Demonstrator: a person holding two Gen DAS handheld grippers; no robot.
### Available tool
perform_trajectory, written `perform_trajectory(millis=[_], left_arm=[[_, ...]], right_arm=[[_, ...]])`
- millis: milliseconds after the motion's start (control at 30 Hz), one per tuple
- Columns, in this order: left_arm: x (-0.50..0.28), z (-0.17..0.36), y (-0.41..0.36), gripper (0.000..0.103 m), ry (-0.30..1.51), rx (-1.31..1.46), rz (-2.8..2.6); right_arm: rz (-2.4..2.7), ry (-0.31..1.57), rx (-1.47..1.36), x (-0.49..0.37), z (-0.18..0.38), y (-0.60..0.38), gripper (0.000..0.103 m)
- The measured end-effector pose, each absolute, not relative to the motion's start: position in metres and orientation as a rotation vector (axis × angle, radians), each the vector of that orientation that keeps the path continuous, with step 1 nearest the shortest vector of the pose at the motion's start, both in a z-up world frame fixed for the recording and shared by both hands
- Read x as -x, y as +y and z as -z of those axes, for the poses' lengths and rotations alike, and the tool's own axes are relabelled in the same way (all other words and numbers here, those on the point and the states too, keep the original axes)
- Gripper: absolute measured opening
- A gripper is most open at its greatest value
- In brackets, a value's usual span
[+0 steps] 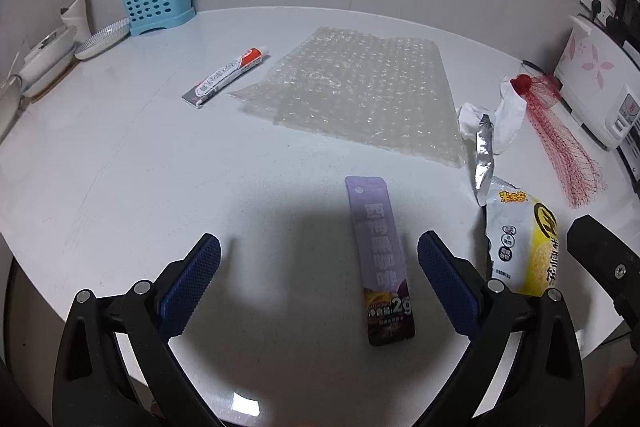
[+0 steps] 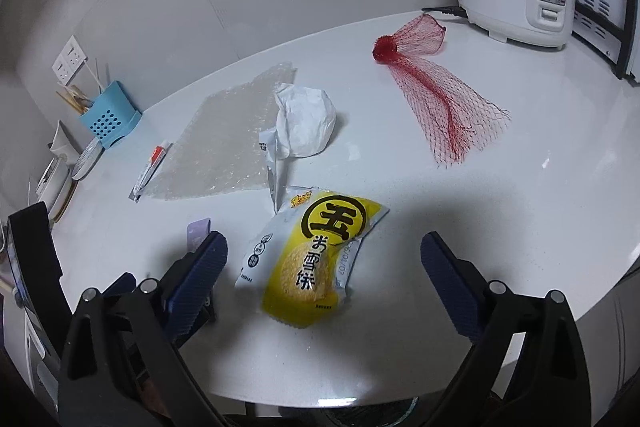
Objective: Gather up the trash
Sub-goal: 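Grasp the purple snack stick with the left tool while the right tool grasps the yellow snack bag, then carry the snack stick and snack bag down over the wastebasket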
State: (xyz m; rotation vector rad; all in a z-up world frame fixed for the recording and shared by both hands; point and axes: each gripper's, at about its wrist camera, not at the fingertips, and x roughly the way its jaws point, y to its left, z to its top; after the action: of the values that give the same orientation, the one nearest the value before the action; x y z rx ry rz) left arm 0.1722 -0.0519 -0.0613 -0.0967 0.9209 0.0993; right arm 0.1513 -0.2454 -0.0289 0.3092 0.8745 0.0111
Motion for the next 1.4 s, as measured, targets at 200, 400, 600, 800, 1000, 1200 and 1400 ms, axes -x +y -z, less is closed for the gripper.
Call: perform_trajectory(millis=[200,400,600,800,1000,1200,1400], left_arm=[[-0.186,0.072,-0.054,0.097,0.942,0.086,-0.099],[-0.185,0.070,-0.055,0.084,0.958,0.045,-0.127],[-0.176,0.063,-0.059,0.036,0.972,0.014,-0.089],[-0.170,0.062,-0.056,0.021,0.963,0.021,-0.070],[-0.167,0.062,-0.050,0.019,0.955,0.041,-0.049],[-0.163,0.061,-0.045,0.019,0.945,0.043,-0.050],[-0.155,0.055,-0.042,0.018,0.921,0.043,-0.045]], right_arm=[[-0.010,0.915,-0.305,-0.173,0.043,-0.237,0.091],[0.002,0.959,-0.292,-0.186,0.056,-0.228,0.085],[0.022,0.986,-0.277,-0.191,0.061,-0.222,0.074],[0.045,1.000,-0.221,-0.189,0.060,-0.214,0.050],[0.030,0.994,-0.224,-0.185,0.057,-0.215,0.034],[0.026,0.970,-0.218,-0.178,0.051,-0.215,0.031],[0.019,0.951,-0.224,-0.169,0.046,-0.217,0.031]])
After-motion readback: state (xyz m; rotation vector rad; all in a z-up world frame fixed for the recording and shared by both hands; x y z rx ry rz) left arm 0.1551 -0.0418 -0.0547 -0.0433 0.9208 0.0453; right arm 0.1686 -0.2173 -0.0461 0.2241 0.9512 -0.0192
